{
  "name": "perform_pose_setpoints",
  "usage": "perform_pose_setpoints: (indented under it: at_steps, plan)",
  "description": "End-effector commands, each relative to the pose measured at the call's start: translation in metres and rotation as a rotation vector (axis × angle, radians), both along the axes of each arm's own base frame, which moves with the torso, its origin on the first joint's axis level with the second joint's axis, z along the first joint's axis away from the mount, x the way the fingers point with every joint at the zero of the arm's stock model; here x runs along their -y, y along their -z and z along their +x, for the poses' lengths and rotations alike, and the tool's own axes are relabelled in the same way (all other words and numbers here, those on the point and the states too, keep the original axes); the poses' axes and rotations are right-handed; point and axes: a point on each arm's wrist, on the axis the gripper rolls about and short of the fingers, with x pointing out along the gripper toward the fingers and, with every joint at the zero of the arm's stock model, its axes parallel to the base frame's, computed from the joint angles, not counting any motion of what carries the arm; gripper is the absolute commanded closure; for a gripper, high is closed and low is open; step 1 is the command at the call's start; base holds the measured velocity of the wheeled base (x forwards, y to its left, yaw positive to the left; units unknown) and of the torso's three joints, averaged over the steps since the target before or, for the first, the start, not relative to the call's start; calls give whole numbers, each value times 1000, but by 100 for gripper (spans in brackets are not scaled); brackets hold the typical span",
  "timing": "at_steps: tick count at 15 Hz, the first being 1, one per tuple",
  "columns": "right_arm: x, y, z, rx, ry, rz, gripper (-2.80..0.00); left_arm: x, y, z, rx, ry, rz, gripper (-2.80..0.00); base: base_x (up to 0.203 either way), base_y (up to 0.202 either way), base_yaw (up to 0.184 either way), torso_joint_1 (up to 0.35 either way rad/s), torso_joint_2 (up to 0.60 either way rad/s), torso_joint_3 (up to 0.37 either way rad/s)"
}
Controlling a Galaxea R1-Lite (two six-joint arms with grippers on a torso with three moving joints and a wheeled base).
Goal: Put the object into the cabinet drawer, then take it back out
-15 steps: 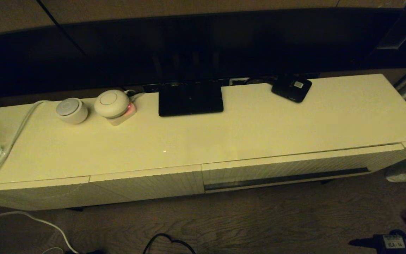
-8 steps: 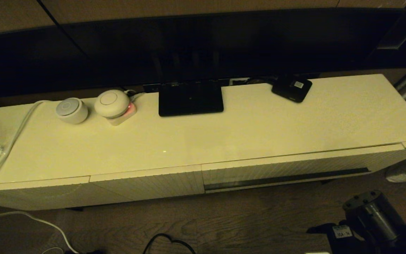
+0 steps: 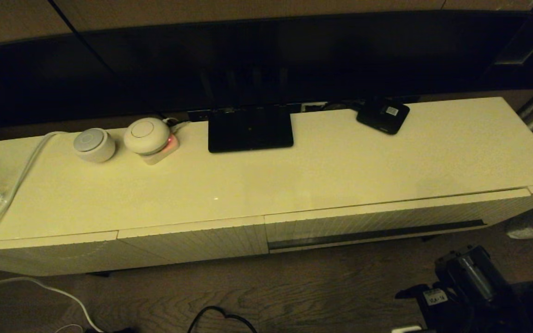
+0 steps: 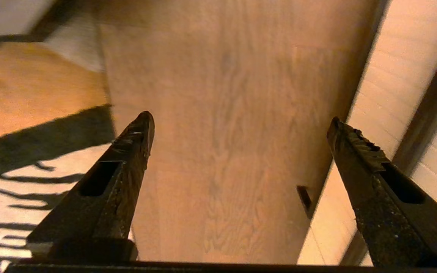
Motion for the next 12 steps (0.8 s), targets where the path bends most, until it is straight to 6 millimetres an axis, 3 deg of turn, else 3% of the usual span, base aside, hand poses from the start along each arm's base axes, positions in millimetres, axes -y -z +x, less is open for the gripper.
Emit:
perform_pose_setpoints:
  at_steps: [1,12]
  plan:
    - [4,6,13,-7,30,-10,-280,0,1,0,-3,-1,0,0,0,0,0,0,0,0]
    - [13,13,51,40,103,-5,-280,0,1,0,-3,-1,0,0,0,0,0,0,0,0]
